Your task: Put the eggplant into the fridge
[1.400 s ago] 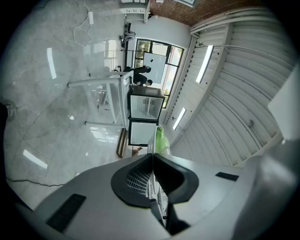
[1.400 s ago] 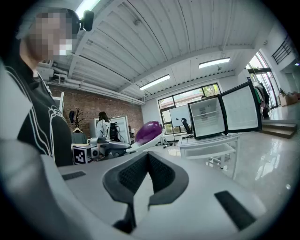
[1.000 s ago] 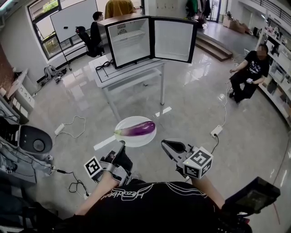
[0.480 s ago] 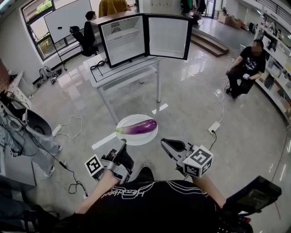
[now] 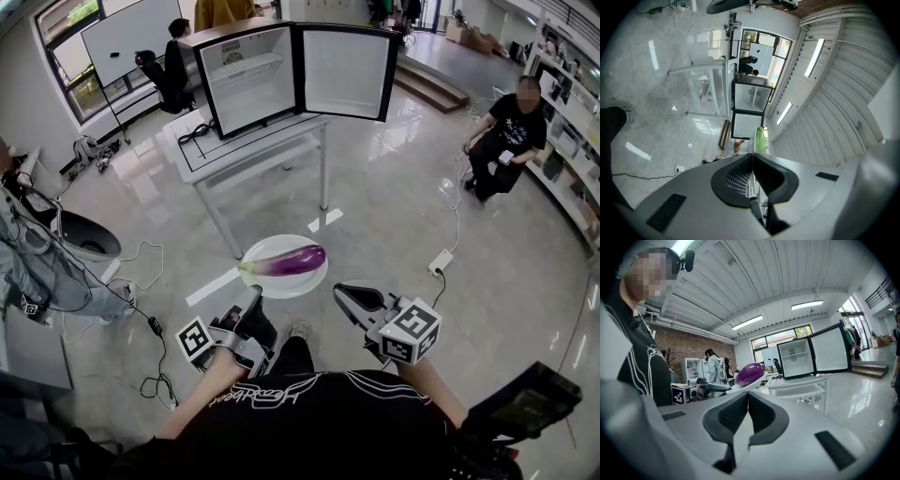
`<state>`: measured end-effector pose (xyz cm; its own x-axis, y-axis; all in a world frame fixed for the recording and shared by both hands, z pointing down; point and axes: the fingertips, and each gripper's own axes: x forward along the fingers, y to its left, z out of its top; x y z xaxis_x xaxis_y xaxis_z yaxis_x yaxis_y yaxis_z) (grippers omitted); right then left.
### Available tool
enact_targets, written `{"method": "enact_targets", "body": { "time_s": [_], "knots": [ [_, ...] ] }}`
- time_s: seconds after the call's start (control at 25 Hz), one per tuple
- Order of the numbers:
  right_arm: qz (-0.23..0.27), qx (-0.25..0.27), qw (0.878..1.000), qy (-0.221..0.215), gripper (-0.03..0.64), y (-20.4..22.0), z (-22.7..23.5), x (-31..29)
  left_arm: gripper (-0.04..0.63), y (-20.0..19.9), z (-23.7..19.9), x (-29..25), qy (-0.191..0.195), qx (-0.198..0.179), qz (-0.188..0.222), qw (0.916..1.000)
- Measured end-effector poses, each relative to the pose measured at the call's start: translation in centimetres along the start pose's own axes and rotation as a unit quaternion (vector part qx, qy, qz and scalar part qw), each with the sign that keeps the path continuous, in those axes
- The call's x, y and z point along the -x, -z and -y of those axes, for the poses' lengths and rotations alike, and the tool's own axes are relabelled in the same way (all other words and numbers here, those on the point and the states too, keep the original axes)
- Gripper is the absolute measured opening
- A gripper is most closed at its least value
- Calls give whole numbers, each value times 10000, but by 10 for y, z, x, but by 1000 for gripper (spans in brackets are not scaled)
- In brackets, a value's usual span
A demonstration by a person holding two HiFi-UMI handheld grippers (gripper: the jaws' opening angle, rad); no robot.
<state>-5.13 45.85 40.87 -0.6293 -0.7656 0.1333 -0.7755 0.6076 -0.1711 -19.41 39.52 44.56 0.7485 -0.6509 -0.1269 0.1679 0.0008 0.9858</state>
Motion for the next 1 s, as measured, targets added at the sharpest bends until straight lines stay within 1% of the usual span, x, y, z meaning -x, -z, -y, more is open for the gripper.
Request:
{"method": "enact_targets", "body": {
  "time_s": [0.16,0.28,0.52,0.72,1.0],
  "knots": [
    [-52,-38,10000,-1,8,-2,28,-27,17,-27,-8,-27,-33,52,29,10000],
    [-81,-70,9999,2,8,-8,58,-60,17,-58,-13,-56,-69,80,44,9999],
    [-114,-143,9998,-4,8,-29,109,-114,17,-113,-9,-111,-108,77,101,9999],
    [-151,-193,9997,34,8,-38,140,-148,17,-145,-9,-145,-125,125,77,9998],
    [-213,-221,9995,68,8,-68,208,-223,17,-219,-4,-221,-188,126,22,9997]
  ]
}}
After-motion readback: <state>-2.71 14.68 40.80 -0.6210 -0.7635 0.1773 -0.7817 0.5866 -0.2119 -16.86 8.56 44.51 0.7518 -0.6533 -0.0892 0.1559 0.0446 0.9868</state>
